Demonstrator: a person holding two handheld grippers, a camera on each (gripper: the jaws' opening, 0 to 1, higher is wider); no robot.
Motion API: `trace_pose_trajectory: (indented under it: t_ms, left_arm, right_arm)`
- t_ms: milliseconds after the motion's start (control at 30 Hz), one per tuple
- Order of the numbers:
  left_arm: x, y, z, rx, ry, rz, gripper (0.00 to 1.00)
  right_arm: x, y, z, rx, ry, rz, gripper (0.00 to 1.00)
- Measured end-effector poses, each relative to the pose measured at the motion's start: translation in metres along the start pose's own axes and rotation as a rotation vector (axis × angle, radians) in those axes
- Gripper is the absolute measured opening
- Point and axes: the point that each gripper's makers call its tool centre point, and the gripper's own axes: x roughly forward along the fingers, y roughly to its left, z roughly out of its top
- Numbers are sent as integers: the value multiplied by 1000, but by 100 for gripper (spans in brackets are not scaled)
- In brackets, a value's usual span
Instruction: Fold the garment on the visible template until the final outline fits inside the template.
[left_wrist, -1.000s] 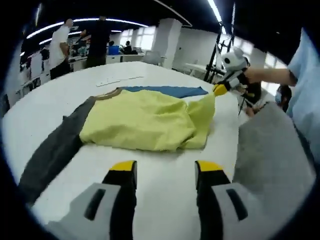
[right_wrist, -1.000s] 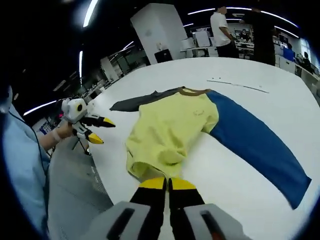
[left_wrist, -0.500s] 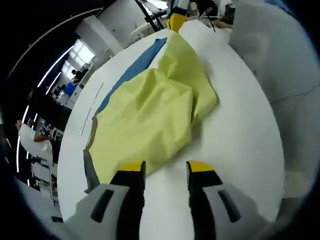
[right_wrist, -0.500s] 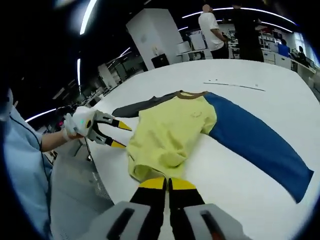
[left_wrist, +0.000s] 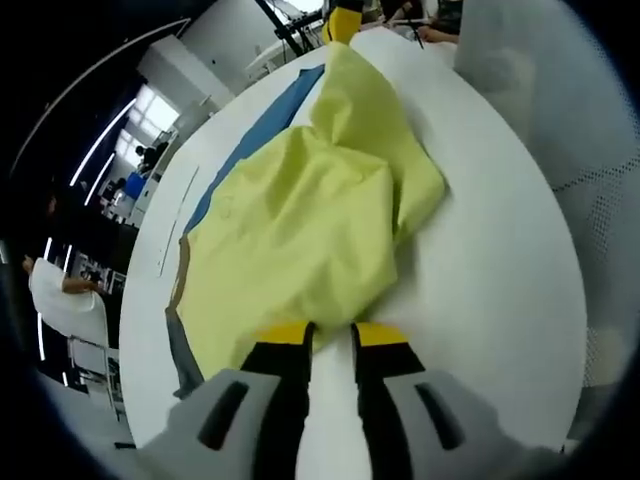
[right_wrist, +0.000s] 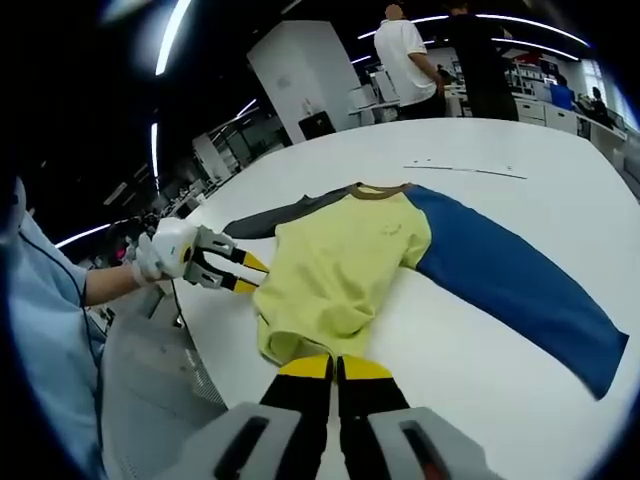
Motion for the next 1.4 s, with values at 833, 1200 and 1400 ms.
trace_pose_trajectory:
  t_ms: [833,1200,1400]
  left_arm:
    - [-21,25,10,-150,-107,28,0]
    - [-28,97,40,-198,-195,58,0]
    - [-11,123,37,-264,-199,35,0]
  right_arm:
    - [0,-2,-2,5,1,-6,0]
    - [-4,-10,13,-8,-53,-45,0]
    - [-13,-38,21,34,-116,-155,0]
